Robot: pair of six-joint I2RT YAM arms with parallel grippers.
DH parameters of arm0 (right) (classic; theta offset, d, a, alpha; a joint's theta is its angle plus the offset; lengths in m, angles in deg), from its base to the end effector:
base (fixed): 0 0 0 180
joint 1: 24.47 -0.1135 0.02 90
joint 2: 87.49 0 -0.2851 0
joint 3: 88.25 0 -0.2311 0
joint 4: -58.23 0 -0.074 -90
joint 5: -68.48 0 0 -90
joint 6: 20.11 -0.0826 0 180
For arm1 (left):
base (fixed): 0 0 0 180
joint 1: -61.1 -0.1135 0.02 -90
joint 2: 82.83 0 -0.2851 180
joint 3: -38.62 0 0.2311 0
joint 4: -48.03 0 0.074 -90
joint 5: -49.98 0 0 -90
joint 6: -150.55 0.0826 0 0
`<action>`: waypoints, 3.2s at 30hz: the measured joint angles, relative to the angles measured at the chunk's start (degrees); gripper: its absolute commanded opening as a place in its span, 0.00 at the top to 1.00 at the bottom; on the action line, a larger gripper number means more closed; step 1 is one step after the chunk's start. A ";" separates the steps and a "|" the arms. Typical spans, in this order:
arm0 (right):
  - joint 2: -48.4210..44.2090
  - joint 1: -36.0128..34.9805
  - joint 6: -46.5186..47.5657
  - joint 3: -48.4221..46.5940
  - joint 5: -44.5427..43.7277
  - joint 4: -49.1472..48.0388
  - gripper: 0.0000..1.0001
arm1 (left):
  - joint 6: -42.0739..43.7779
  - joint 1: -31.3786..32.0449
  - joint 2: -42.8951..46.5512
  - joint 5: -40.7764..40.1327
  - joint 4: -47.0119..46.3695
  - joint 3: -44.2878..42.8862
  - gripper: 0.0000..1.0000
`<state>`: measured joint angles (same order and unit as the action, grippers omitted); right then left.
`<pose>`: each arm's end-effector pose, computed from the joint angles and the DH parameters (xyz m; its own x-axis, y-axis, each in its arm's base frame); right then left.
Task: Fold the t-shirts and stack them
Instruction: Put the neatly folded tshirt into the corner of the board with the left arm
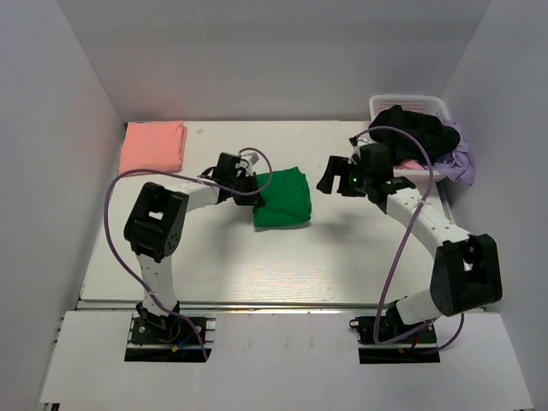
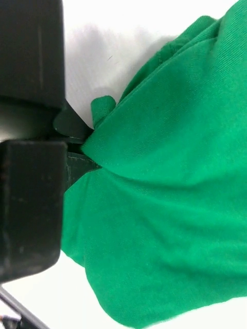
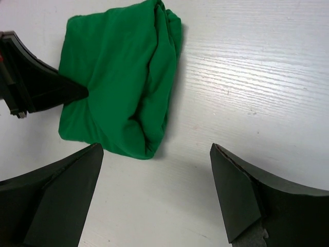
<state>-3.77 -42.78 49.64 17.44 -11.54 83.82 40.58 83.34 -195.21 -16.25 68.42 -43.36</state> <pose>0.3221 0.1217 0.2700 -0.6646 0.1391 -0.7341 -0.2283 0.8977 0.3768 0.3784 -0.1907 0.1443 -0.8729 0.0193 -0.4875 0.3023 0.8057 -0.5094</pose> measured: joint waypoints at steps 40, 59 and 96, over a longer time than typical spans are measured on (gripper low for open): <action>-1.64 0.28 1.53 0.83 -4.81 2.69 0.10 | 59.95 -31.91 -1.46 -3.32 20.74 -36.17 1.00; 5.49 0.28 -1.73 -4.74 -0.13 2.89 0.10 | 61.48 -41.86 -14.03 5.20 20.70 -44.06 1.00; -9.57 0.24 -2.21 7.56 2.62 -1.14 0.10 | 21.62 -27.76 6.36 -2.12 16.41 -24.44 0.01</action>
<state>-13.34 -42.54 47.43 25.00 -8.92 82.69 62.20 55.58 -188.85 -18.37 84.83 -67.80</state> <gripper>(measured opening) 0.904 0.985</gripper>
